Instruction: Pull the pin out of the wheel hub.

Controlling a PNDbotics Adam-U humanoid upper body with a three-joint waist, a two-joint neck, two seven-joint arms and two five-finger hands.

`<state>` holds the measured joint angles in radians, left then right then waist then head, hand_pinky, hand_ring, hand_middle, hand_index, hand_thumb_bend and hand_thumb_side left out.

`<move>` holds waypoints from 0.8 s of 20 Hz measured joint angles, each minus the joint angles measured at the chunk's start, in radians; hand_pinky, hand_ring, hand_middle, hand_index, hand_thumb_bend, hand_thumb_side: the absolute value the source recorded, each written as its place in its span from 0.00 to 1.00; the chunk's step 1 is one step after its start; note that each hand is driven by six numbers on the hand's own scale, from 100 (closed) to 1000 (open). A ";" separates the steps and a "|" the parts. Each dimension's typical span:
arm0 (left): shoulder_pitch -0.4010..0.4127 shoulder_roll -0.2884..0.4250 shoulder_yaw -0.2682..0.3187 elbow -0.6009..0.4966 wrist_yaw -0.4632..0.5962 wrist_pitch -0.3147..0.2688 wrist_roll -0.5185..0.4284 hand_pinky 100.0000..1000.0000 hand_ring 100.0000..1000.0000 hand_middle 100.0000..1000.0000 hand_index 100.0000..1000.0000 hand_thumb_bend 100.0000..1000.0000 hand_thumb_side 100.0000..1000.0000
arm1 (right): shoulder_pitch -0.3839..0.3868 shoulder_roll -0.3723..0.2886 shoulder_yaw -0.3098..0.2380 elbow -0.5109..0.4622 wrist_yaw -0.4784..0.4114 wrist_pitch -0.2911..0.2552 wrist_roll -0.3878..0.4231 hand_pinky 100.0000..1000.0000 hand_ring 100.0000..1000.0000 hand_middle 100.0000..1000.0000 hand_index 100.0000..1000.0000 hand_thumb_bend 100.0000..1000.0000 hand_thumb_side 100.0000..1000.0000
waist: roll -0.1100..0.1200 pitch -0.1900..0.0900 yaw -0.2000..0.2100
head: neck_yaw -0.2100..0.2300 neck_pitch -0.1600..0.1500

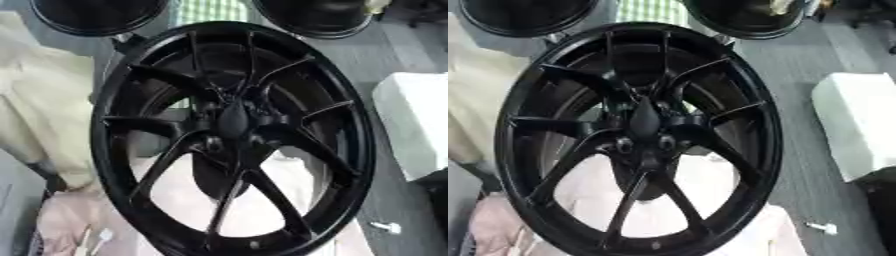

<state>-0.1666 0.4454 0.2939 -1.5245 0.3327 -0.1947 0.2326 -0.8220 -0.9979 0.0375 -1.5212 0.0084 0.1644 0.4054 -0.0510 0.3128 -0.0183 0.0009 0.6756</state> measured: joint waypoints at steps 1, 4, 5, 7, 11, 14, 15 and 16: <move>0.000 0.002 0.001 0.000 0.000 -0.002 0.002 0.76 0.63 0.55 0.72 0.63 0.53 | 0.049 -0.018 -0.035 0.012 0.004 0.000 -0.036 0.76 0.57 0.25 0.48 0.33 0.00 | 0.002 0.001 -0.002 | 0.003 -0.001; 0.000 0.003 0.007 0.000 0.000 -0.005 0.006 0.76 0.63 0.55 0.72 0.63 0.53 | 0.174 -0.052 -0.126 0.052 0.017 -0.003 -0.133 0.78 0.65 0.37 0.59 0.35 0.01 | 0.007 0.004 -0.008 | 0.010 -0.001; 0.000 0.003 0.008 0.000 0.001 -0.006 0.008 0.76 0.63 0.55 0.72 0.63 0.53 | 0.209 -0.055 -0.152 0.065 0.024 -0.006 -0.159 0.80 0.71 0.46 0.67 0.41 0.17 | 0.008 0.005 -0.010 | 0.012 -0.002; 0.000 0.003 0.012 0.000 0.001 -0.007 0.010 0.76 0.63 0.55 0.72 0.63 0.53 | 0.266 -0.056 -0.199 0.090 0.049 -0.018 -0.204 0.84 0.80 0.66 0.79 0.59 0.42 | 0.010 0.006 -0.014 | 0.016 -0.002; 0.000 0.003 0.013 0.000 0.001 -0.009 0.014 0.76 0.63 0.55 0.72 0.63 0.53 | 0.329 -0.053 -0.265 0.126 0.076 -0.051 -0.273 0.89 0.90 0.85 0.88 0.38 0.69 | 0.015 0.006 -0.017 | 0.018 -0.006; 0.000 0.003 0.016 0.000 0.002 -0.010 0.015 0.76 0.63 0.55 0.72 0.63 0.53 | 0.340 -0.043 -0.289 0.137 0.063 -0.057 -0.336 0.89 0.89 0.84 0.88 0.35 0.69 | 0.017 0.006 -0.017 | 0.018 -0.010; 0.000 0.003 0.018 0.000 0.002 -0.010 0.015 0.76 0.63 0.55 0.72 0.63 0.53 | 0.340 -0.042 -0.292 0.137 0.053 -0.056 -0.356 0.88 0.87 0.80 0.86 0.38 0.63 | 0.018 0.006 -0.017 | 0.019 -0.010; 0.000 0.003 0.018 -0.001 0.002 -0.010 0.015 0.76 0.63 0.55 0.72 0.63 0.53 | 0.339 -0.039 -0.295 0.137 0.041 -0.054 -0.375 0.87 0.85 0.77 0.84 0.40 0.58 | 0.018 0.006 -0.016 | 0.019 -0.010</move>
<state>-0.1666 0.4485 0.3114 -1.5251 0.3344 -0.2047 0.2475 -0.4825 -1.0367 -0.2579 -1.3845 0.0496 0.1101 0.0306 -0.0329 0.3191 -0.0348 0.0195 0.6653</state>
